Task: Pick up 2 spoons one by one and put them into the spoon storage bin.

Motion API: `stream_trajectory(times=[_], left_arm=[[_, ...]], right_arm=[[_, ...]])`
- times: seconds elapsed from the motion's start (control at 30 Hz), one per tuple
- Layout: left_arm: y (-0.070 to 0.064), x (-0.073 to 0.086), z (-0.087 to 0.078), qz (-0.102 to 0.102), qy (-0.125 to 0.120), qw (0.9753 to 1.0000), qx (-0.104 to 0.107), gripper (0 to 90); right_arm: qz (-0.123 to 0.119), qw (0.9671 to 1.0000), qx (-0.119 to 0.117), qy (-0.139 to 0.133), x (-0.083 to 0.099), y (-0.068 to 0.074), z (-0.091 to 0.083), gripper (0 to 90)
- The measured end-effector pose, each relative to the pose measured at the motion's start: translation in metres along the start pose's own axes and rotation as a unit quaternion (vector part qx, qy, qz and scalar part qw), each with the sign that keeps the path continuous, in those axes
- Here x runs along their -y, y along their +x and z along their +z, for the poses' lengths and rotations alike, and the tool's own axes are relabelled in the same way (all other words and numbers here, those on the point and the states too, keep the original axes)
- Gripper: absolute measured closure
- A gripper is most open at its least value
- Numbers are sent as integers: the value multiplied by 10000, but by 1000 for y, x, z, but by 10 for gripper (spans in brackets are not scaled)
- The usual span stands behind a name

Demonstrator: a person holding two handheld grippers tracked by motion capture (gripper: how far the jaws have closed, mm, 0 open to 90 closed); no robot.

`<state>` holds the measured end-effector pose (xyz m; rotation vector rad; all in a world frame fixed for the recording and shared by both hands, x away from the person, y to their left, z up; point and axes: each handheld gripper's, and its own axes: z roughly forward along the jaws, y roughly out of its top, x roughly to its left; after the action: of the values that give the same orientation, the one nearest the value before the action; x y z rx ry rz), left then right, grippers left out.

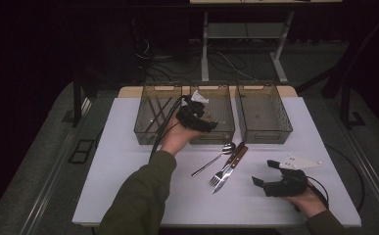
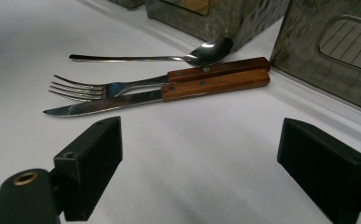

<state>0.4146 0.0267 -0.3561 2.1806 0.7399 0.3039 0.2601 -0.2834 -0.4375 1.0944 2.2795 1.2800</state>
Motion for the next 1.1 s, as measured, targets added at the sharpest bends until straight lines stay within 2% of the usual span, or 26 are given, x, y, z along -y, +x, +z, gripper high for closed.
stream_trajectory(times=[0.13, 0.27, 0.43, 0.67, 0.87, 0.97, 1.1], left_arm=[[-12, 15, -11, 107, -32, 9998, 133, 343], [-22, 32, -19, 101, -80, 9996, 237, 415], [-27, 56, -26, 66, -64, 9995, 297, 530], [-34, 80, -32, 86, -117, 9991, 399, 682], [-44, 102, -30, 197, 94, 9978, 624, 831], [-49, 110, -29, 266, 191, 9974, 640, 893], [-53, 120, -27, 278, 350, 9963, 732, 896]], right_arm=[[11, 10000, 18, 4, 0, 0, 0, 135], [16, 10000, 28, 10, 0, 0, 0, 135], [98, 9999, 19, 57, 1, 1, 0, 135], [35, 10000, 51, 39, 1, -1, 2, 135], [39, 10000, 60, 40, 1, -1, 2, 135], [25, 10000, 59, 38, 1, 0, 2, 135], [24, 10000, 54, 44, 1, 0, 2, 136]])
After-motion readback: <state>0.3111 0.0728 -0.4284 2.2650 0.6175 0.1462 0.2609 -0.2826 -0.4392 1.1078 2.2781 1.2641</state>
